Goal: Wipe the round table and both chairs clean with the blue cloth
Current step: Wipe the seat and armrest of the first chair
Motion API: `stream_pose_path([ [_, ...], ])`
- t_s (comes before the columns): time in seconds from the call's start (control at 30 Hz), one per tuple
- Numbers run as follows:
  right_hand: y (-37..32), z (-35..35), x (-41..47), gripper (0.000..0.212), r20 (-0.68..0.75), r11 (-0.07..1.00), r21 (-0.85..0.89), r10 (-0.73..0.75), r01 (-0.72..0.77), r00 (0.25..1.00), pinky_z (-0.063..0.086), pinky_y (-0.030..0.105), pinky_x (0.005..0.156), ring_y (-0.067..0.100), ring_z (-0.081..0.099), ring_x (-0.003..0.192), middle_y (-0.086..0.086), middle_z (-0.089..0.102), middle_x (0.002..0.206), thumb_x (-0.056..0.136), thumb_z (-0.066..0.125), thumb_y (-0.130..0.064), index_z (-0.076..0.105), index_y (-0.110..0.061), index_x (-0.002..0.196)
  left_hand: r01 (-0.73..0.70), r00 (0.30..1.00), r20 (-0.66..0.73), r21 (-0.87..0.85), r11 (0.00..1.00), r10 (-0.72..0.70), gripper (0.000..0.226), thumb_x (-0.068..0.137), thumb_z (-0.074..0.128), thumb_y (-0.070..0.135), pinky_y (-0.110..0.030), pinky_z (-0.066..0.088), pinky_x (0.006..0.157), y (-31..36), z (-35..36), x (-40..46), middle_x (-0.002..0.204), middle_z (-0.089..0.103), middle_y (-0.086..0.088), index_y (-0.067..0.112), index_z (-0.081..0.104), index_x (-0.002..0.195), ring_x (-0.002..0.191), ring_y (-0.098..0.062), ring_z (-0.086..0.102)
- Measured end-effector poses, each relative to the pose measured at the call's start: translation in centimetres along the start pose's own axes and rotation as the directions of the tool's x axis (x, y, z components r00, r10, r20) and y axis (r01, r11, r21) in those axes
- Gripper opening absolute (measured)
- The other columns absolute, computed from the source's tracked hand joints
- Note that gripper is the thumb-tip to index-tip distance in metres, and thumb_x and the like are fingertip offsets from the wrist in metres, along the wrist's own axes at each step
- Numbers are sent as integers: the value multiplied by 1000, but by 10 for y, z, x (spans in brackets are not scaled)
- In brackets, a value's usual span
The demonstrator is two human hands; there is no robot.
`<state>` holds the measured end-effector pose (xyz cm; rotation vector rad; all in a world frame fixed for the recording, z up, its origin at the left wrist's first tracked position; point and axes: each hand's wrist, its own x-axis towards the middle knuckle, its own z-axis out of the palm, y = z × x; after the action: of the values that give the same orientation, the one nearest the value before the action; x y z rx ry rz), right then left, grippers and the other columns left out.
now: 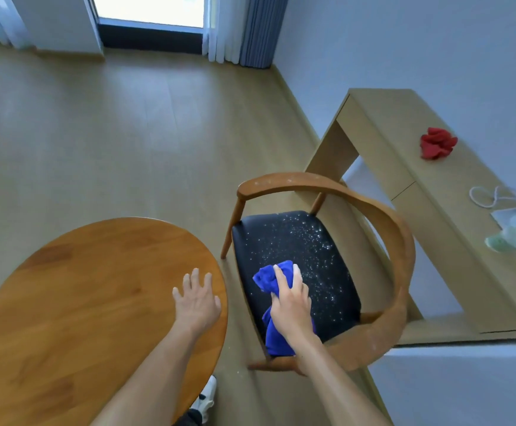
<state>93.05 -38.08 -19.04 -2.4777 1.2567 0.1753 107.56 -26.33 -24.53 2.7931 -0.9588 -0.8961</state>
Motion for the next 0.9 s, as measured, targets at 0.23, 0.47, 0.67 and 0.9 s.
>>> stream_pose_path([
  [0.23, 73, -13, 66, 56, 55, 1000, 1, 6, -6, 998, 31, 39, 107, 26, 28, 133, 11, 0, 159, 100, 43, -24, 18, -32, 151, 11, 1000, 28, 12, 1000, -12, 60, 97, 34, 33, -52, 13, 118, 74, 13, 49, 161, 3, -10, 19, 14, 152, 148, -31, 2],
  [0.47, 170, -4, 149, 54, 148, 998, 38, -62, 57, 987, 33, 39, 106, 29, 31, 132, 11, 2, 159, 100, 43, -25, 22, -28, 150, 168, 985, 42, 6, 986, -169, 60, 98, 31, 33, -45, 13, 119, 146, 59, 83, 161, 3, -10, 17, 12, 152, 148, -29, 4],
  [0.67, 219, 15, 192, 54, 254, 998, 44, -50, 40, 966, 34, 38, 105, 29, 33, 131, 10, 4, 159, 100, 43, -27, 23, -30, 150, 316, 947, 86, -71, 946, -310, 62, 98, 31, 35, -42, 13, 120, 172, 97, 96, 162, 2, -7, 18, 7, 153, 149, -27, 3],
  [0.9, 191, 85, 243, 55, 297, 988, 43, -154, 148, 942, 29, 36, 108, 25, 30, 132, 8, 1, 159, 99, 42, -26, 21, -34, 149, 391, 920, 74, -141, 909, -384, 62, 99, 31, 32, -41, 11, 119, 159, 144, 159, 162, -1, -4, 18, 3, 153, 149, -24, 0],
])
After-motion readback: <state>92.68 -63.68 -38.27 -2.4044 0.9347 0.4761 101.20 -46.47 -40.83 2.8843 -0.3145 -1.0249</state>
